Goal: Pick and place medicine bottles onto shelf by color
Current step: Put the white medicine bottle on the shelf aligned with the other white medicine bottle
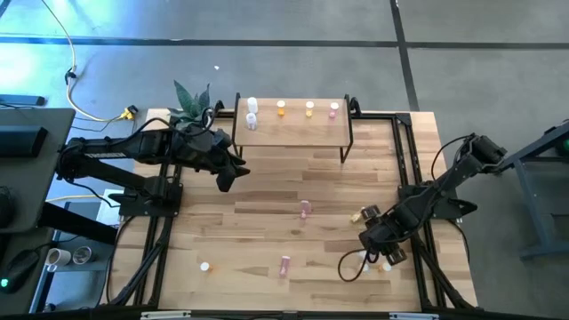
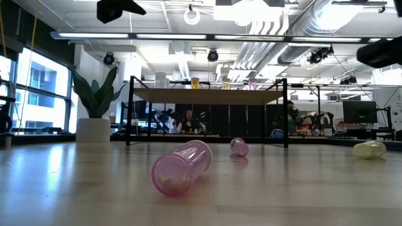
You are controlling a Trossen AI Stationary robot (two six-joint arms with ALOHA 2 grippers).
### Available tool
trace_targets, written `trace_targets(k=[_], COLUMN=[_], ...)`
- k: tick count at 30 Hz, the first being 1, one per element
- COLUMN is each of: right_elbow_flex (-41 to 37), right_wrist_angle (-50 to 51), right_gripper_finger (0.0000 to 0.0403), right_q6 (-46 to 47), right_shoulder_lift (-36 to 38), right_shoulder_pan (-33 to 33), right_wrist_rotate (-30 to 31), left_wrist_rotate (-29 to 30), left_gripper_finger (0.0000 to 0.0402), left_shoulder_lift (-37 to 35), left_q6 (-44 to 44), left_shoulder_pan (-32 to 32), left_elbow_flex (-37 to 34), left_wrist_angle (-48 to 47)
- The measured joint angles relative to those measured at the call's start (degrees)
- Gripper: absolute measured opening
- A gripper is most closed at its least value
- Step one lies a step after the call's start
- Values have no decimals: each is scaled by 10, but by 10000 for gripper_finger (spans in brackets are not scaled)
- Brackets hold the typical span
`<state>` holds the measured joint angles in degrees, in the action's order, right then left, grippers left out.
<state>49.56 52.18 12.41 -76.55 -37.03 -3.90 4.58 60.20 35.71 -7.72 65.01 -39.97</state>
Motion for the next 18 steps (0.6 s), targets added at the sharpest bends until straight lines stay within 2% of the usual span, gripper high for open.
trace_targets(k=[6,18], right_elbow_flex=[-26,-96], right_wrist_angle=[-69,-141], right_gripper_finger=[202,202], right_q6=[-49,-65], right_shoulder_lift=[0,0], right_shoulder_pan=[-3,-4], right_wrist_rotate=[2,-16], left_wrist_rotate=[6,9], left_gripper_finger=[193,193], left_shoulder_lift=[0,0], left_q6=[1,3], left_shoulder_pan=[3,3], left_elbow_flex=[0,0], left_wrist_angle=[1,2])
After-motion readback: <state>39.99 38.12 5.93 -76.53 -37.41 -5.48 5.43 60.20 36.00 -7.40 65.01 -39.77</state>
